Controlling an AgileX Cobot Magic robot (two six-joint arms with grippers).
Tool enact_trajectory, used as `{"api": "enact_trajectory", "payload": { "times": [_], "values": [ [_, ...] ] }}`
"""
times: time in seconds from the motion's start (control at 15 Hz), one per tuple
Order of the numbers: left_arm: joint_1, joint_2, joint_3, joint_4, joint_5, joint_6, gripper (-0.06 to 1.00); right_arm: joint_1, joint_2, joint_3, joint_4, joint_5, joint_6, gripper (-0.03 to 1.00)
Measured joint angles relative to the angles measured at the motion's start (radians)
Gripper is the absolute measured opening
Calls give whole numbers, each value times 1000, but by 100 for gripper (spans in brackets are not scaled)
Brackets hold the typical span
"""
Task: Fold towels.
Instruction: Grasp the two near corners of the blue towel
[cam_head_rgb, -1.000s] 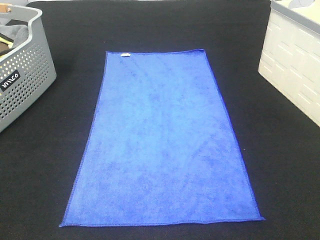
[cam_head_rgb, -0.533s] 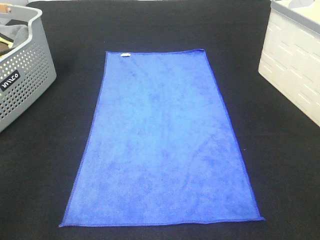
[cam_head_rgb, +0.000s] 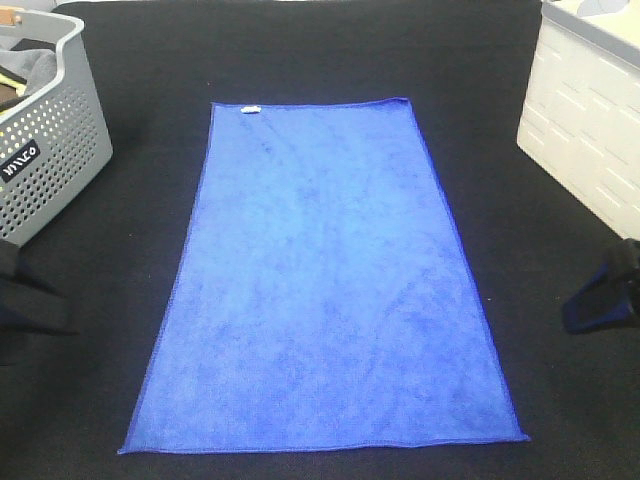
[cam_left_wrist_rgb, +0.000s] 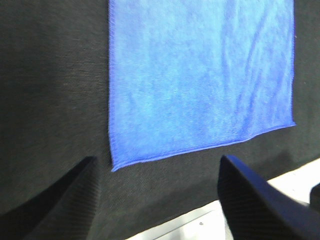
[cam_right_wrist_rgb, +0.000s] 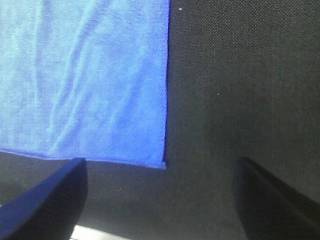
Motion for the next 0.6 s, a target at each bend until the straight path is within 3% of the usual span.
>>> {"api": "enact_trajectory", "payload": {
  "times": [0.07,0.2,0.33,0.6],
  "values": [
    [0,85,0,-95,-22,104,64,0,74,0,36,-42,-40,75],
    [0,192,-1,-212,-63,231,64,0,156,0,98,-87,-122,75],
    [-19,269,-1,-282,-126,329,64,0,239,0,179,-141,-227,75],
    [-129,384,-2,-365,-225,391,64,0,370,-1,305,-193,-355,75]
  ]
}}
